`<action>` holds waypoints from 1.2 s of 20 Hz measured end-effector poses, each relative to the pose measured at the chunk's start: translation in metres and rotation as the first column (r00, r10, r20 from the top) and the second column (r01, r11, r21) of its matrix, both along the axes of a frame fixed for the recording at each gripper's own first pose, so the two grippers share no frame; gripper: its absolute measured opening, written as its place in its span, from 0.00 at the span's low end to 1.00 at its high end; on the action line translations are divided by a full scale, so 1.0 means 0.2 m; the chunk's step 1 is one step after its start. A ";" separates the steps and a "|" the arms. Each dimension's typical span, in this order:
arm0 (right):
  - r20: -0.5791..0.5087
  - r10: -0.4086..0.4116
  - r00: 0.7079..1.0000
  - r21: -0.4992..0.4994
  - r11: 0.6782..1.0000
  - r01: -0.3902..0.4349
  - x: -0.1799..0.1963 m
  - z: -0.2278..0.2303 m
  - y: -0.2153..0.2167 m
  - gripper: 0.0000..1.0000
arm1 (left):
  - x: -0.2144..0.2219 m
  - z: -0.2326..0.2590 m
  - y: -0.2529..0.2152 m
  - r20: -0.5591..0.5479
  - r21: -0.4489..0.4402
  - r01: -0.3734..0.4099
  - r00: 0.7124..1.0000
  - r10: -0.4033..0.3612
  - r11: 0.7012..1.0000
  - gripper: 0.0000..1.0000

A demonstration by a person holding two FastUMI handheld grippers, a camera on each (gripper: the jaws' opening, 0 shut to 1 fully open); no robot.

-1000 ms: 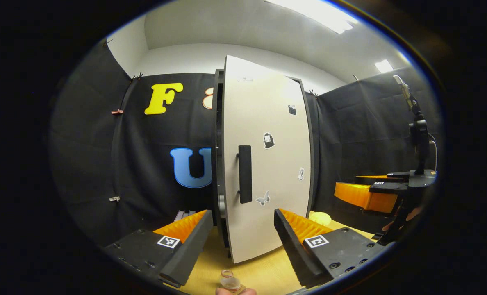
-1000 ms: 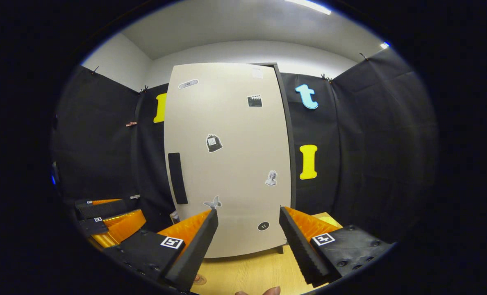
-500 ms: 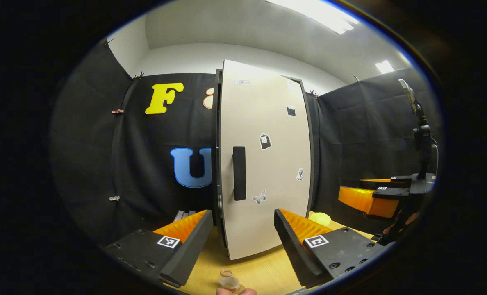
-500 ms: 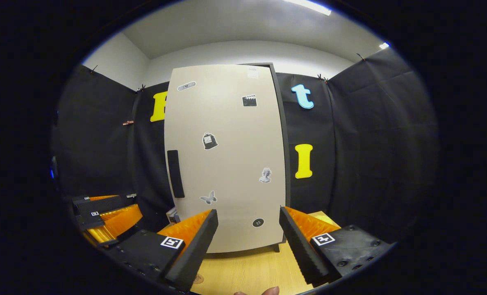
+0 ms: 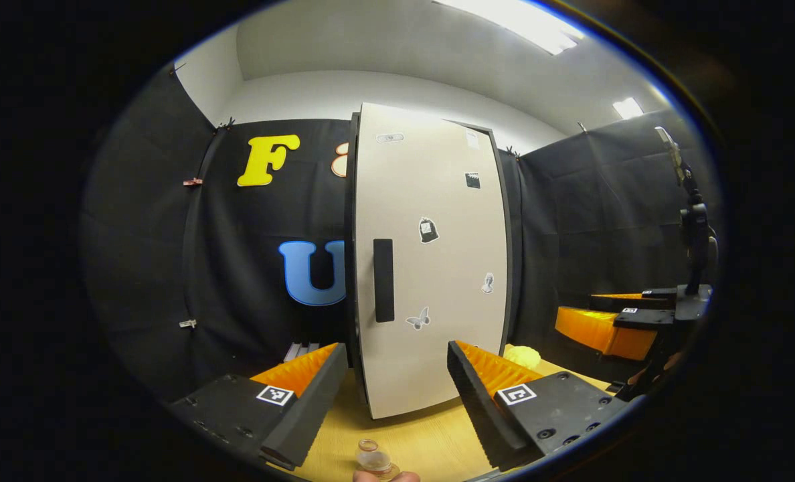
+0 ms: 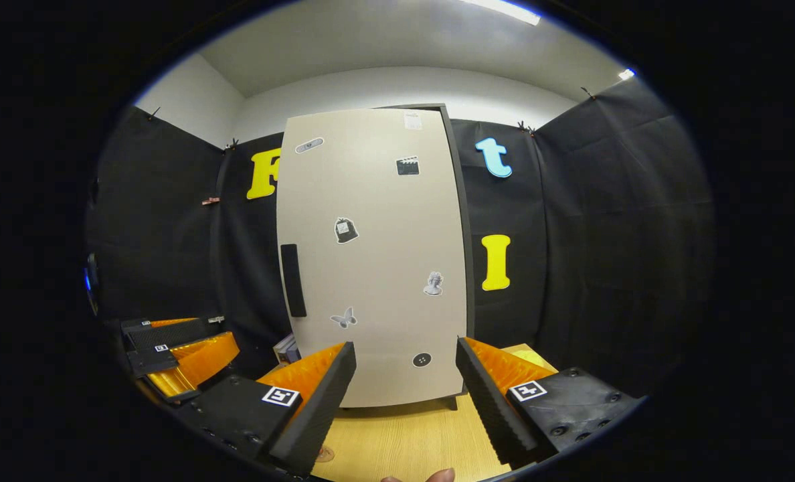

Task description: Open the cabinet door with the right hand, grasp the bottle in the cabinet with the left hand and place it on the coaster, then close the cabinet door with the right hand.

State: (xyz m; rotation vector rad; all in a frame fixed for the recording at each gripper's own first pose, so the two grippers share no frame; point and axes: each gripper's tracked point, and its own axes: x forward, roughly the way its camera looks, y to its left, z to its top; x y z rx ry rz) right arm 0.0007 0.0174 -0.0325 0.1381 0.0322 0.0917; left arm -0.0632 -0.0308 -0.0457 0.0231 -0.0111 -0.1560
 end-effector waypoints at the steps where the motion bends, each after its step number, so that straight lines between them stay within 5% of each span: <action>1: 0.004 0.000 1.000 0.000 1.000 0.000 0.00 0.00 0.00 0.98 | 0.00 0.00 0.00 -0.002 0.000 -0.007 1.000 0.007 1.000 0.95; 14: 0.007 -0.006 1.000 -0.030 1.000 0.006 -0.01 0.00 0.00 0.98 | 0.02 0.04 0.20 0.011 -0.029 -0.193 0.981 0.193 0.981 0.95; 24: 0.003 -0.025 1.000 -0.031 0.999 0.025 -0.03 0.00 -0.03 0.98 | 0.02 0.02 0.19 0.007 -0.024 -0.184 0.983 0.184 0.983 0.95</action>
